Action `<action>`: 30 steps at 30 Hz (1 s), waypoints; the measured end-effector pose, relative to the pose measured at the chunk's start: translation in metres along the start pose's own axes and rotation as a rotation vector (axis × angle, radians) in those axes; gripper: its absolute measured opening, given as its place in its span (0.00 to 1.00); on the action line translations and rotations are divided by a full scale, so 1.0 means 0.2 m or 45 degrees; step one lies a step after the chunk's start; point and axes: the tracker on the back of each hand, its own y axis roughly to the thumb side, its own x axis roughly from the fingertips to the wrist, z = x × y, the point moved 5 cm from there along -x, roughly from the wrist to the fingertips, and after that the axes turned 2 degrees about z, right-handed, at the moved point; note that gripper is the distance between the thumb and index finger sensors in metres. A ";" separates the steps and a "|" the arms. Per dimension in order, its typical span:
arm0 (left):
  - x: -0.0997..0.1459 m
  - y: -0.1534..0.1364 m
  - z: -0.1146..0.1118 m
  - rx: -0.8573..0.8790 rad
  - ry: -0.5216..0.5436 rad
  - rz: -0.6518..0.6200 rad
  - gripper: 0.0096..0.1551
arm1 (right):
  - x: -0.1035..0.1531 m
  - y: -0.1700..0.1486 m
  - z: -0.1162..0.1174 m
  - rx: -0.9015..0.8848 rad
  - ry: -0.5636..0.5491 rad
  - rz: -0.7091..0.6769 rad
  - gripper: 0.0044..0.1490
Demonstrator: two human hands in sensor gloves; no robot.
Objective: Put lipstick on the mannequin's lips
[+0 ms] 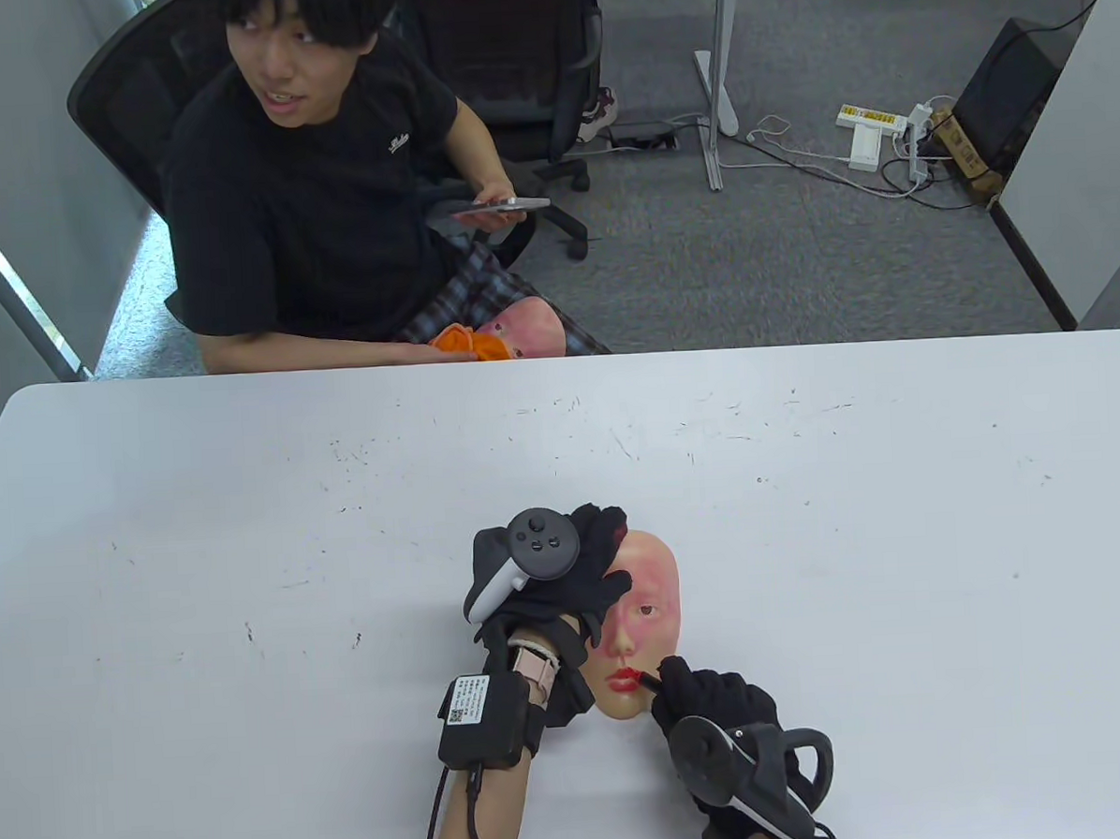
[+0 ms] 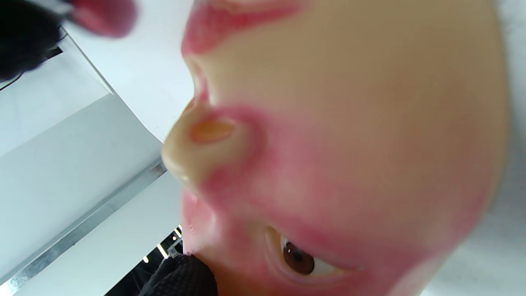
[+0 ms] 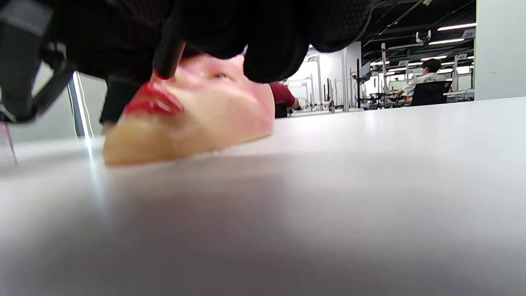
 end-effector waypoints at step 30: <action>0.44 0.16 -0.35 1.101 0.041 -0.474 0.32 | 0.03 -0.09 0.02 -1.002 0.221 0.088 0.35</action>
